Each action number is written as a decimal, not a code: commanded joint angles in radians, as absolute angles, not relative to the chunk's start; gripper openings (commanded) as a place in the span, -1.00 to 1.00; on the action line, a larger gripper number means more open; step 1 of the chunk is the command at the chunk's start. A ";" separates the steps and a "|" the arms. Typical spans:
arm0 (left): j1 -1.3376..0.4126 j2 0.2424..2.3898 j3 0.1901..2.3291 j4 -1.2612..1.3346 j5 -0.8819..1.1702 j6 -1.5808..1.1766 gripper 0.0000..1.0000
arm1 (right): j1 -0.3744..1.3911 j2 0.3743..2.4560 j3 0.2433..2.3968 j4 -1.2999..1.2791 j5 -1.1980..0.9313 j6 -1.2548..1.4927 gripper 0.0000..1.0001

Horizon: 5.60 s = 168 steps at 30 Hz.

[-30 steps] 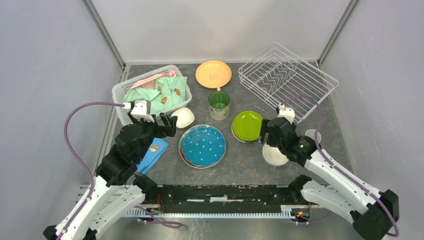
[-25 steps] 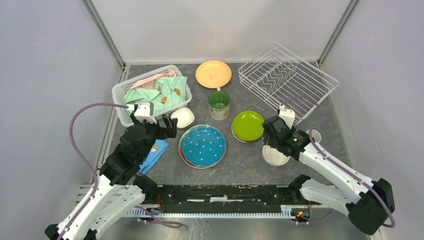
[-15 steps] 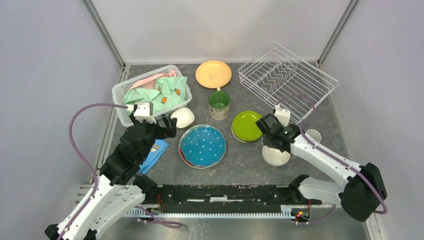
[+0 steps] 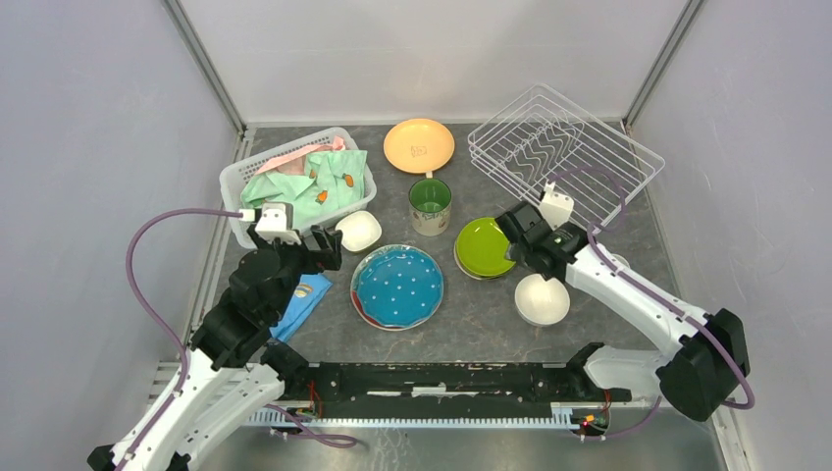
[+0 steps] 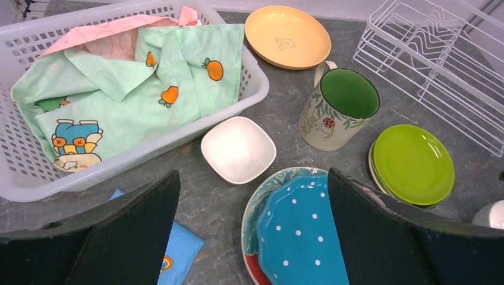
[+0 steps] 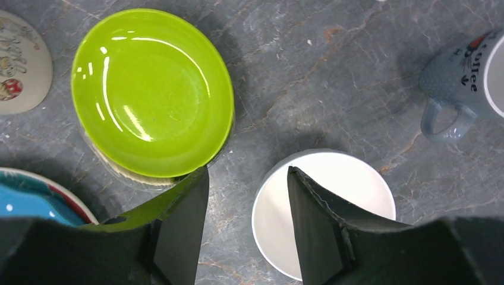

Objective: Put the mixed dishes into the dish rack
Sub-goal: Pick up the plate at the center of the board.

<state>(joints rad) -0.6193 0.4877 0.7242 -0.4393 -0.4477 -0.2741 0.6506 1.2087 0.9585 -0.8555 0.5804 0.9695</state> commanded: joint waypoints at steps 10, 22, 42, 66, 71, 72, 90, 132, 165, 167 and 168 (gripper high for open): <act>-0.623 0.475 0.715 -0.406 -0.479 -0.214 0.99 | 0.651 1.182 0.846 -0.541 0.667 0.715 0.18; -0.623 0.477 0.715 -0.406 -0.478 -0.213 0.99 | 0.481 1.174 0.741 -0.174 0.276 0.271 0.31; -0.623 0.487 0.714 -0.403 -0.474 -0.213 0.99 | 0.275 1.197 0.641 -0.067 -0.080 0.194 0.19; -0.623 0.479 0.713 -0.410 -0.464 -0.216 0.99 | 0.271 1.237 0.616 -0.029 -0.137 0.183 -0.07; -0.624 0.490 0.713 -0.409 -0.453 -0.216 0.99 | 0.271 1.241 0.609 -0.033 -0.128 0.198 -0.03; -0.623 0.490 0.713 -0.411 -0.454 -0.217 0.99 | 0.272 1.246 0.611 -0.035 -0.127 0.198 -0.03; -0.623 0.446 0.706 -0.405 -0.473 -0.217 0.99 | 0.270 1.254 0.634 -0.025 -0.201 0.175 0.04; -0.623 0.448 0.706 -0.406 -0.474 -0.215 0.99 | 0.243 1.397 0.627 0.051 -0.083 0.140 -0.16; -0.623 0.458 0.703 -0.404 -0.460 -0.216 0.99 | 0.241 1.257 0.696 -0.141 -0.070 0.169 -0.99; -0.623 0.459 0.702 -0.404 -0.460 -0.216 0.99 | 0.241 1.249 0.698 -0.142 -0.069 0.174 -1.00; -0.624 0.459 0.701 -0.405 -0.462 -0.216 0.99 | 0.241 1.244 0.699 -0.144 -0.067 0.177 -1.00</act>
